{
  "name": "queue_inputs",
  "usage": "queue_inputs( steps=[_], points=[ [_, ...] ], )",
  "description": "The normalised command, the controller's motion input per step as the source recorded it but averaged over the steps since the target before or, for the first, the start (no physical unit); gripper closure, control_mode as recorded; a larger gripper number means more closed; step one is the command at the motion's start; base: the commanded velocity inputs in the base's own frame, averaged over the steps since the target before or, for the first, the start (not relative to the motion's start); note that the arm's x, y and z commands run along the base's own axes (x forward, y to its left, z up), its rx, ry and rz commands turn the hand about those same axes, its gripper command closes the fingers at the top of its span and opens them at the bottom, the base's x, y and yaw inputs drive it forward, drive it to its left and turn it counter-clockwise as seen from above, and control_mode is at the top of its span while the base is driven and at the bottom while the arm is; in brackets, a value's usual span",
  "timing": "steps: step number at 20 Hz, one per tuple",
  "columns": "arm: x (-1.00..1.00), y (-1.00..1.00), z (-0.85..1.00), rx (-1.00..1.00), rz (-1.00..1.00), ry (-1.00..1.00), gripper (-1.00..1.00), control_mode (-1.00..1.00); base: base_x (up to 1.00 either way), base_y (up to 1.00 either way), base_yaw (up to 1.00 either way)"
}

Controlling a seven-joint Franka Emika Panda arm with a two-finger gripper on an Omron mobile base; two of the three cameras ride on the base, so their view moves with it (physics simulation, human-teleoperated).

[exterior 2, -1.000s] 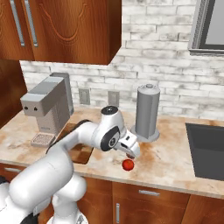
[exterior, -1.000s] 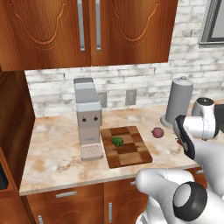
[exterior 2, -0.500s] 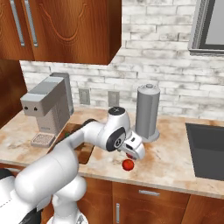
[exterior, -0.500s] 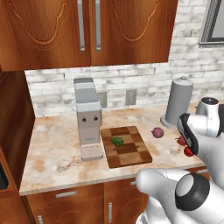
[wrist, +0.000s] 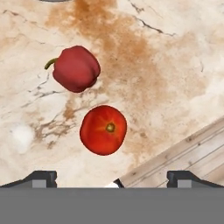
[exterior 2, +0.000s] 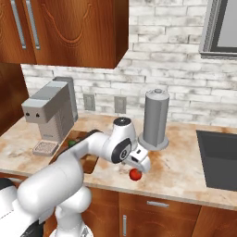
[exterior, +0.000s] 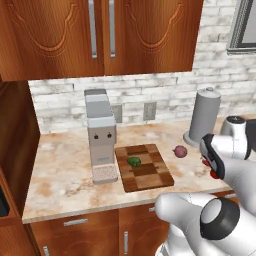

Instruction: Place the avocado, onion, tomato, and bell pepper on the cutting board.

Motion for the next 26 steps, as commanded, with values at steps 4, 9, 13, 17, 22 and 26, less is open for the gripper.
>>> queue_inputs(
  steps=[4, 9, 13, 17, 22, 26],
  points=[
    [0.0, 0.0, -0.26, 0.0, 0.0, 0.03, -1.0, -1.0, 0.0, 0.0, 0.0],
    [0.1, 0.0, -0.33, 0.0, 0.0, 0.07, -1.0, -1.0, 0.0, 0.0, 0.0],
    [0.28, 0.0, -0.29, 0.0, 0.0, 0.08, -1.0, -1.0, 0.0, 0.0, 0.0],
    [0.36, -0.03, -0.16, 0.0, 0.0, 0.05, -1.0, -1.0, 0.0, 0.0, 0.0],
    [0.25, -0.21, -0.15, 0.0, 0.0, 0.03, -1.0, -1.0, 0.0, 0.0, 0.0],
    [-0.03, -0.42, -0.61, 0.04, 0.0, 0.19, -1.0, -1.0, 0.0, 0.0, 0.0]
  ],
)
